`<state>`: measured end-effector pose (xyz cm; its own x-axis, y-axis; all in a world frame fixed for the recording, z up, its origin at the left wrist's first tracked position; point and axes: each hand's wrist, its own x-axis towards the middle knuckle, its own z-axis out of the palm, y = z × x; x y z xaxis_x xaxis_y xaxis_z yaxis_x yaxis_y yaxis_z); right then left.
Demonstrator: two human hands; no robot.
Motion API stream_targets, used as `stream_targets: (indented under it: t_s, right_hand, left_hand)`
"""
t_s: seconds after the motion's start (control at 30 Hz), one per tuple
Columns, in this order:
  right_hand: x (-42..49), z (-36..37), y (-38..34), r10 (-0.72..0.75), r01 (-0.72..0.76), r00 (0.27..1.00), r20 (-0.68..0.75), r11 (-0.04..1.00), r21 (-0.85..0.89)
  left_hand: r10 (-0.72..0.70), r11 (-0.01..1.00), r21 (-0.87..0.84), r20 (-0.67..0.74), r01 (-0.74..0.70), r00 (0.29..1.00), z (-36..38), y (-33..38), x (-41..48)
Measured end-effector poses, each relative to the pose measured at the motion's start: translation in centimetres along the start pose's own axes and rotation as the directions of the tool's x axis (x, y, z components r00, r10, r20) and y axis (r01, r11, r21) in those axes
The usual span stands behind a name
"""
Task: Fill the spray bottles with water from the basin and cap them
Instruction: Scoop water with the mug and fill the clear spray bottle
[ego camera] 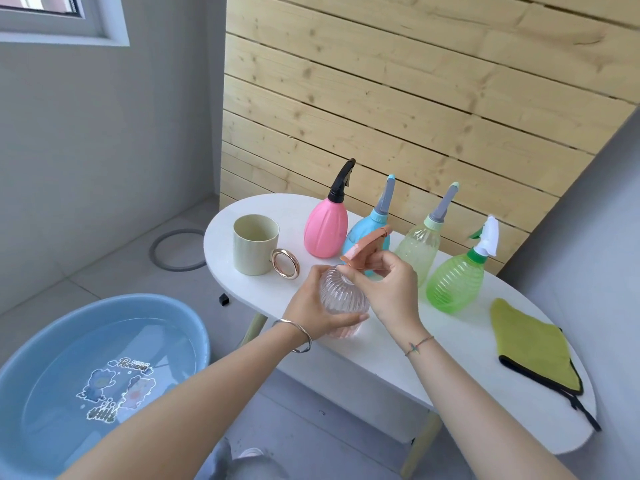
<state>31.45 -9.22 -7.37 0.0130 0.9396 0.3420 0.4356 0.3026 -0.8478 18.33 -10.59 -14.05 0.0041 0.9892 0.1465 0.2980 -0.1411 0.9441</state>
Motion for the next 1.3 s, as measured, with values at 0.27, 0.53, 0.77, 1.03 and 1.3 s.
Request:
stream_targets:
  t_s: [0.27,0.53,0.77,1.03,1.3]
  right_hand:
    - [0.7,-0.9,-0.2,0.002,0.004,0.965,0.264,1.0,-0.023]
    - [0.8,-1.7,0.3,0.06,-0.129,0.939,0.339,0.974,0.185]
    - [-0.2,0.0,0.2,0.111,-0.118,0.992,0.057,0.983,0.141]
    - [-0.6,0.4,0.0,0.144,-0.167,0.981,0.131,0.968,0.19]
    - [-0.5,0.5,0.2,0.128,-0.134,0.991,0.041,0.969,0.207]
  left_hand:
    - [-0.01,1.0,0.011,0.019,0.009,1.0,-0.1,0.1,-0.1]
    - [-0.01,1.0,-0.004,0.003,0.01,1.0,0.0,-0.2,0.0]
    - [-0.006,1.0,0.008,-0.005,0.006,1.0,0.1,-0.2,-0.1]
    - [-0.015,1.0,0.025,0.016,0.014,1.0,0.0,-0.2,0.0]
    - [-0.009,1.0,0.018,0.0,0.009,1.0,0.1,-0.3,-0.1]
